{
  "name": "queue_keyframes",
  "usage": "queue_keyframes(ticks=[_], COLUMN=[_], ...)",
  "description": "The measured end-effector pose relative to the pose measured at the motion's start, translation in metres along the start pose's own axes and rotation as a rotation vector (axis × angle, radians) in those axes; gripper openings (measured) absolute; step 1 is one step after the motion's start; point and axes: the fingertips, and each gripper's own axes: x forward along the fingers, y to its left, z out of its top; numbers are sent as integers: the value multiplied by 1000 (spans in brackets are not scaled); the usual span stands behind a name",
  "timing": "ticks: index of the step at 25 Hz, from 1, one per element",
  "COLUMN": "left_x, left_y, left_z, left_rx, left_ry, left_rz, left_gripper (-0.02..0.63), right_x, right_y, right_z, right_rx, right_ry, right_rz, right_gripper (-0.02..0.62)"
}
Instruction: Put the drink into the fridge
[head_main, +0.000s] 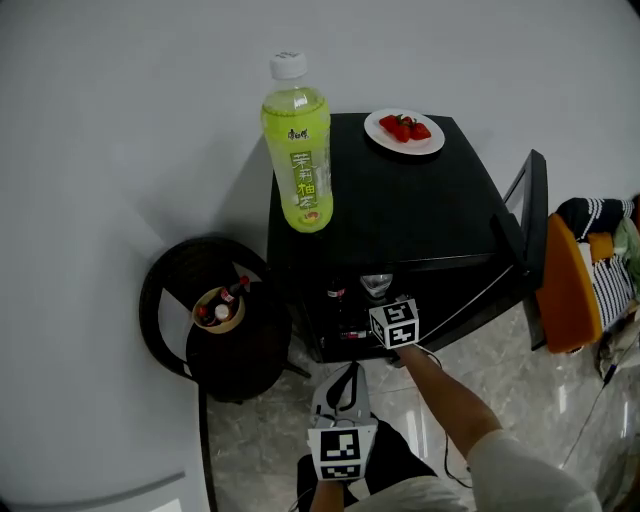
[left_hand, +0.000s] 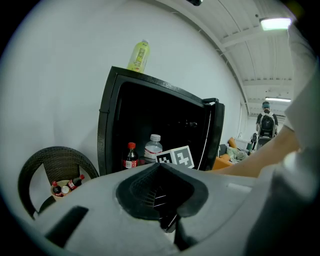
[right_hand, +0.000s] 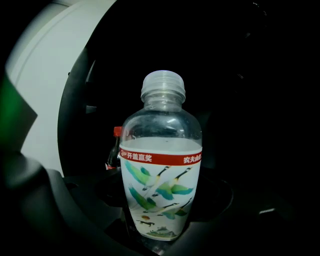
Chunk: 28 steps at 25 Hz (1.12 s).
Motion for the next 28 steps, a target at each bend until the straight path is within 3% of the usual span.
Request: queue_keyframes(ticks=[11,17,22,28], left_x=[28,22,-2,-41], left_y=[17,18,20,14], left_z=[-13,1,27,66], left_rx=[-8,-1,-12,-10], left_ry=[-17,-13,24,56], left_rz=[11,23,51,53], left_gripper=[2,2,2,2], right_x=[16,15,-26,-103], right_y=[-17,-17,-16,24], right_z=[-20,-29,-21,32], right_rx=[22,1,15,12], right_ry=[-16,81,167,189], right_rz=[-44,-69,-91,-21], right_gripper=[319,321,321,321])
